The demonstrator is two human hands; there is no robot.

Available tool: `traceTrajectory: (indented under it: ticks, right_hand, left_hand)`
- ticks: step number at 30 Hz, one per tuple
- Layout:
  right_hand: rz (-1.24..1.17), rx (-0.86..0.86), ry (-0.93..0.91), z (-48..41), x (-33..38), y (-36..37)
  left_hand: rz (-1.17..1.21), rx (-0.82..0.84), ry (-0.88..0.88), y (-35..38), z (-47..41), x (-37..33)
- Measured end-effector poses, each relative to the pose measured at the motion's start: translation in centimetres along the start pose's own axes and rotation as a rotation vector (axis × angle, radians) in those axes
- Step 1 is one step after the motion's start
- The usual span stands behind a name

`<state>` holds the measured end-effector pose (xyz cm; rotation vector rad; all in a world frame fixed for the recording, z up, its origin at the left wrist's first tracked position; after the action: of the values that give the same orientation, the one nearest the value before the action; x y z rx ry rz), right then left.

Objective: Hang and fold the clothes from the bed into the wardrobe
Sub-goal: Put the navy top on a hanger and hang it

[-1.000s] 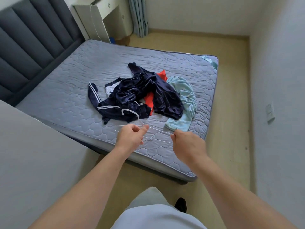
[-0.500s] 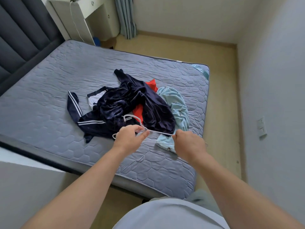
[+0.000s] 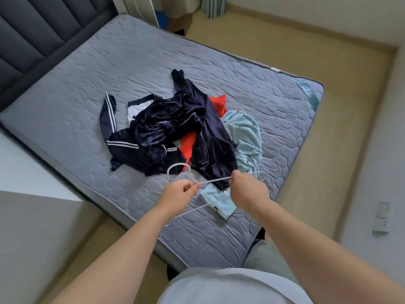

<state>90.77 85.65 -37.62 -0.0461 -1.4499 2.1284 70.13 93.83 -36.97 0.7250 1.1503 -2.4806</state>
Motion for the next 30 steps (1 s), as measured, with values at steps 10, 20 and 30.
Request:
traceTrajectory:
  ticks: [10, 20, 30]
  right_hand:
    - [-0.061, 0.196, -0.109, -4.9, -2.4, 1.1]
    - [0.160, 0.019, -0.278, -5.3, 3.3, 4.0]
    - [-0.164, 0.211, -0.103, -14.8, 5.4, 7.9]
  left_hand:
    - [-0.065, -0.007, -0.068, 4.5, -2.0, -3.5]
    - [-0.013, -0.017, 0.015, 1.8, -5.1, 0.3]
    - [-0.039, -0.607, -0.064, -1.9, -19.6, 6.5]
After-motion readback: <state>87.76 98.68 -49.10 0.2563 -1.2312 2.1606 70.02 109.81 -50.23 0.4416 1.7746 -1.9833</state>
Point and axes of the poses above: each hand's wrist, its own z-axis away from the middle knuckle, its own y-axis out of the palm, x = y × z, the point moved 3 cm from there along -z, towards the middle knuckle, and after that the axes turned 4 degrees about -y, right-handed, at the moved point
